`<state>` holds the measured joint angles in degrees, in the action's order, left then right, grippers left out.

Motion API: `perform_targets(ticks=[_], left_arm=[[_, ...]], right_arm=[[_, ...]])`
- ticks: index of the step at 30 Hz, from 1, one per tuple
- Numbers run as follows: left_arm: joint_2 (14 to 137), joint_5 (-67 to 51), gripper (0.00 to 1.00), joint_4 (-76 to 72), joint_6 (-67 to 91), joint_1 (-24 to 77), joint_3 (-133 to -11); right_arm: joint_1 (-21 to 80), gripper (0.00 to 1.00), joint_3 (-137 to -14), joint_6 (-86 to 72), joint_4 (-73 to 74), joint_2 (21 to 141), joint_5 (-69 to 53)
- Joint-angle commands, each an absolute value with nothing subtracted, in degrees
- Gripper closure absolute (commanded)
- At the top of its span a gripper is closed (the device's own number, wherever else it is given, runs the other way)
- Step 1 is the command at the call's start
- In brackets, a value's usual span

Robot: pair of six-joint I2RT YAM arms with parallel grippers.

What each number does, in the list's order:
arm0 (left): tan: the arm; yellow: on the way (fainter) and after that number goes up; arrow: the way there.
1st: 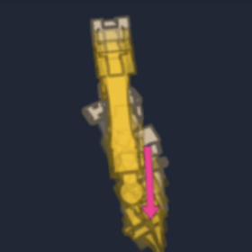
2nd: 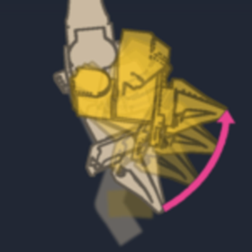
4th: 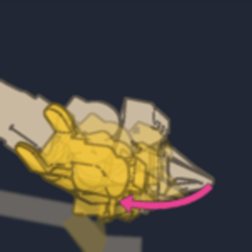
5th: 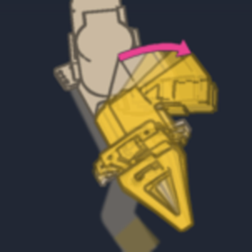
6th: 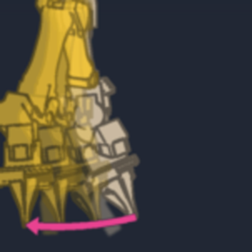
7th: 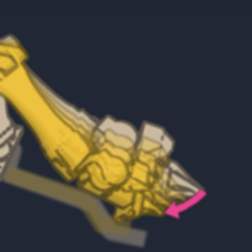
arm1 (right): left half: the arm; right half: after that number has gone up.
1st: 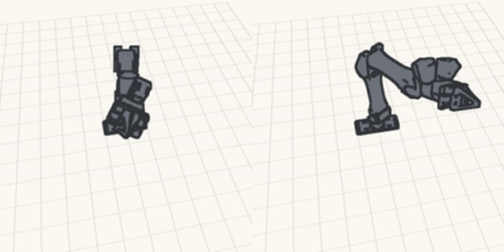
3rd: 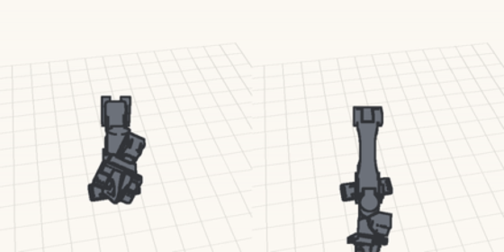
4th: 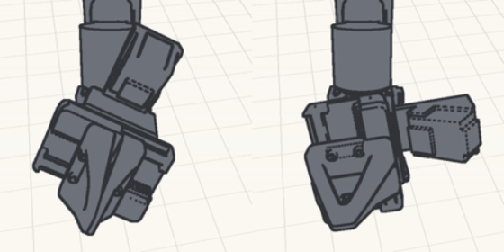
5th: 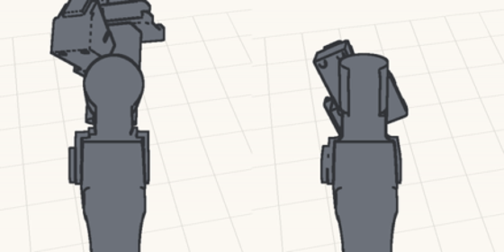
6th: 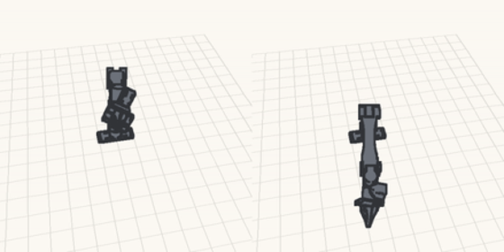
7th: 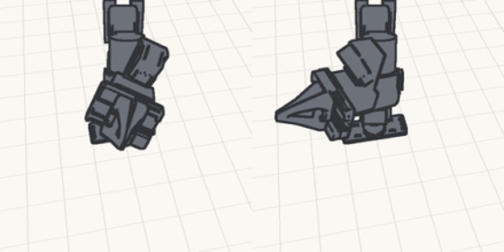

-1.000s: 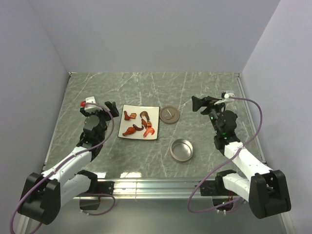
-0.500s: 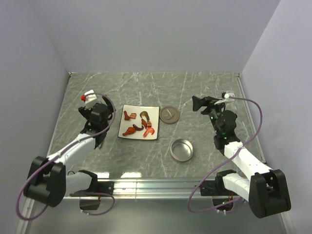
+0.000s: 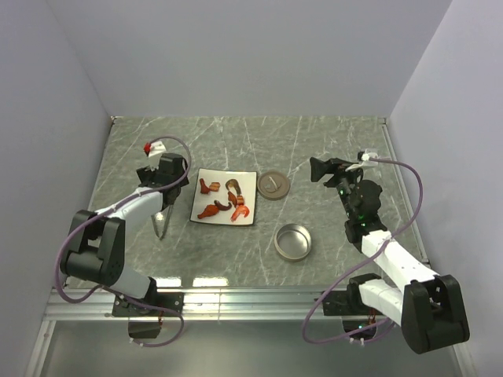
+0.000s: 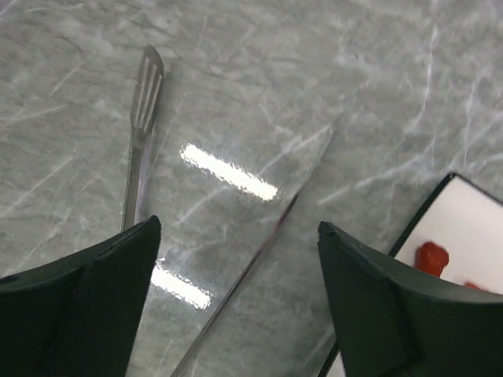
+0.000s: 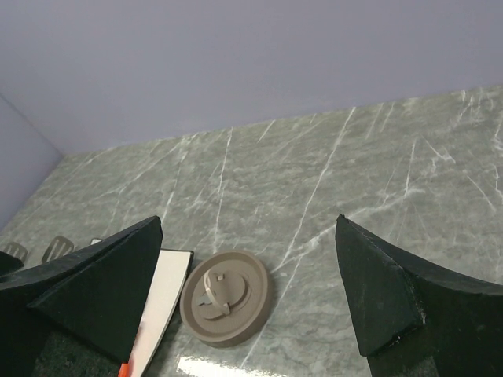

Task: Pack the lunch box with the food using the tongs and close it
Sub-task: Grab the clamp with the left arm

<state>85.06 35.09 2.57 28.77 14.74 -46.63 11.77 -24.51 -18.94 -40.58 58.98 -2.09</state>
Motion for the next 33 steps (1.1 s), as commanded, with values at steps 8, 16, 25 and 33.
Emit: perform_targets(ticks=[8, 16, 25, 33], left_arm=[[89.64, 29.27, 0.39, 7.73, 28.21, 15.2, -50.45], [94.39, 30.59, 0.49, 9.85, 27.6, 16.0, -53.7], [100.46, 33.66, 0.84, 11.95, 26.72, 16.0, -58.44], [103.97, 35.51, 0.95, 10.99, 24.35, 16.0, -62.22]], right_arm=[[12.22, 0.03, -22.5, -19.69, -41.75, 53.97, -0.53], [12.13, 0.03, -21.97, -19.69, -41.75, 53.35, -0.53], [12.13, 0.03, -22.06, -19.69, -42.01, 53.53, -0.7], [12.13, 0.03, -22.5, -19.6, -42.01, 54.23, -0.79]])
